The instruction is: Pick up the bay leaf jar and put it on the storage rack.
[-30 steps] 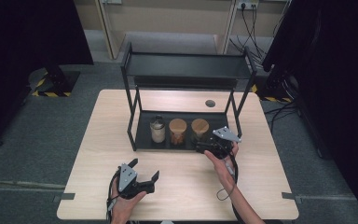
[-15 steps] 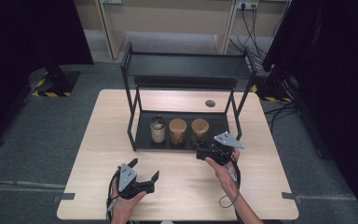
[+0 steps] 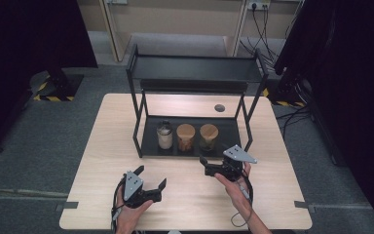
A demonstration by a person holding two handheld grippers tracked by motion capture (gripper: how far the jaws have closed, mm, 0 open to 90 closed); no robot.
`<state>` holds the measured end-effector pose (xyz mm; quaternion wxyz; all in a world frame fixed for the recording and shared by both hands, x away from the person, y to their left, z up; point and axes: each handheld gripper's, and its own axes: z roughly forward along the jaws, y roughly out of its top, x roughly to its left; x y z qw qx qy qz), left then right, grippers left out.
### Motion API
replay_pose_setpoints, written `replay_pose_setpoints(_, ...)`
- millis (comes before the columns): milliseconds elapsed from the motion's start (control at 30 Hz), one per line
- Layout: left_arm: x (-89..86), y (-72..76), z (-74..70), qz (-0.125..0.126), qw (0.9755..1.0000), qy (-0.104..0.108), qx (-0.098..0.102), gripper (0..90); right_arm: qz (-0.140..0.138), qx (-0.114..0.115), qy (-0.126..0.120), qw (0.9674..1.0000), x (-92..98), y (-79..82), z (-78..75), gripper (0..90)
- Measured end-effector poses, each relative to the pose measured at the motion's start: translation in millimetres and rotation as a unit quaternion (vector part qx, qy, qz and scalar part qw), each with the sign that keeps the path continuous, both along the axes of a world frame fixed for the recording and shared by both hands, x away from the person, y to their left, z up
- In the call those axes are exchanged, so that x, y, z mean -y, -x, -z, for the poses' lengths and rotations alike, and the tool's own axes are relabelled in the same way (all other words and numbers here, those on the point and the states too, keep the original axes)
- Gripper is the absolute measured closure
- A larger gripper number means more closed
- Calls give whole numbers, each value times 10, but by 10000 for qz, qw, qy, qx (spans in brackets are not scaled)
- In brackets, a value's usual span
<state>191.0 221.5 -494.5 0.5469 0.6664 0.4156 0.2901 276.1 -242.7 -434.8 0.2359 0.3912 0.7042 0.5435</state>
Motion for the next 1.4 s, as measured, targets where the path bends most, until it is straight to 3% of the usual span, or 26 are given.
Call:
replay_pose_setpoints(833, 0, -18, 3, -27, 10000, 16, -40, 42, -707, 52, -57, 9975, -48, 262, 188, 28)
replay_pose_setpoints(1400, 0, -8, 0, -40, 10000, 10, -19, 42, -912, -14, -90, 9958, 9, 374, 290, 27)
